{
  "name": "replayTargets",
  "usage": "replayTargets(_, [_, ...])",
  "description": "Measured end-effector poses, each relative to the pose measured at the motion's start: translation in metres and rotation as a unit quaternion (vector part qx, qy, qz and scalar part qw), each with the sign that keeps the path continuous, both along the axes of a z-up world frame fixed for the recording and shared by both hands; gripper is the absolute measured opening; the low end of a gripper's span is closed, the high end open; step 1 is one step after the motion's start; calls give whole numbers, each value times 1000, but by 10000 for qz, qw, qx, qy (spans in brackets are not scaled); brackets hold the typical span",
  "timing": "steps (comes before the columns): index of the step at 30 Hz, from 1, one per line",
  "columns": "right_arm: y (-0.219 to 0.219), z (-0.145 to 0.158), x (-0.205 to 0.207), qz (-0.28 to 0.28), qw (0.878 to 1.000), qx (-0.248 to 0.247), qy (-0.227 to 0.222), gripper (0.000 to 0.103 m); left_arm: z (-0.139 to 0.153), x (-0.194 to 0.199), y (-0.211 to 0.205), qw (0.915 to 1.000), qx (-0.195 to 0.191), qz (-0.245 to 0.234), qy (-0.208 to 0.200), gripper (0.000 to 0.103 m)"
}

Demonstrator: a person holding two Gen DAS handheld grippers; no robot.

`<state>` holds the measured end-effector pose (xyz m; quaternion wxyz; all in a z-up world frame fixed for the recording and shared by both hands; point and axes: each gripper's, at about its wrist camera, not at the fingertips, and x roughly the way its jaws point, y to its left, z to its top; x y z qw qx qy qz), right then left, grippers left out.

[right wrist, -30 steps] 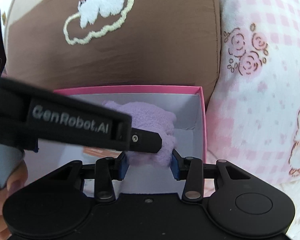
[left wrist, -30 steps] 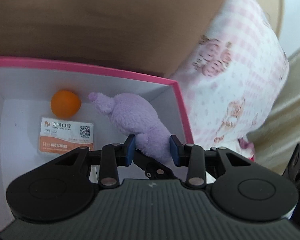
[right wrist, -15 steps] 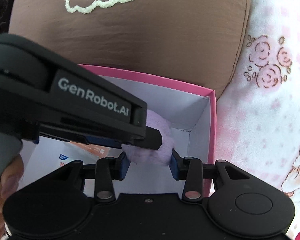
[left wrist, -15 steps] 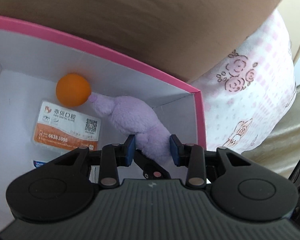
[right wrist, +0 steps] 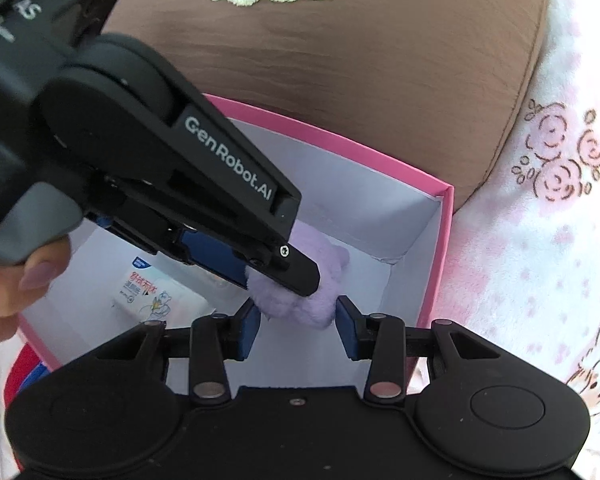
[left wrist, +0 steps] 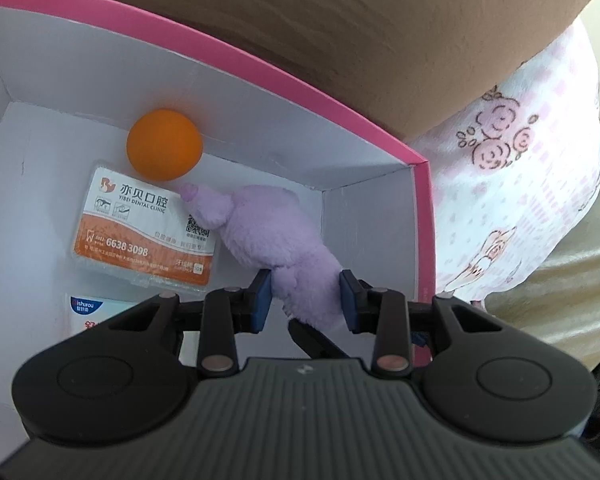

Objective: Organize objects
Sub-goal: 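Open the left gripper to release the purple plush inside the box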

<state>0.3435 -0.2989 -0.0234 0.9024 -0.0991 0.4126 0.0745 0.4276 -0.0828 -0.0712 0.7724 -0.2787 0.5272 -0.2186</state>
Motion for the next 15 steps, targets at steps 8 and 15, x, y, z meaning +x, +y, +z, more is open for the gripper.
replayTargets(8, [-6,-1,-2,6,9999,29,-118,38,8,-2,-17,9979,562,-242,-190,34])
replayTargets(15, [-13,6,-5,-244,9995,-96,-187,38,16,1,-42,9953,661,-567,-424,34])
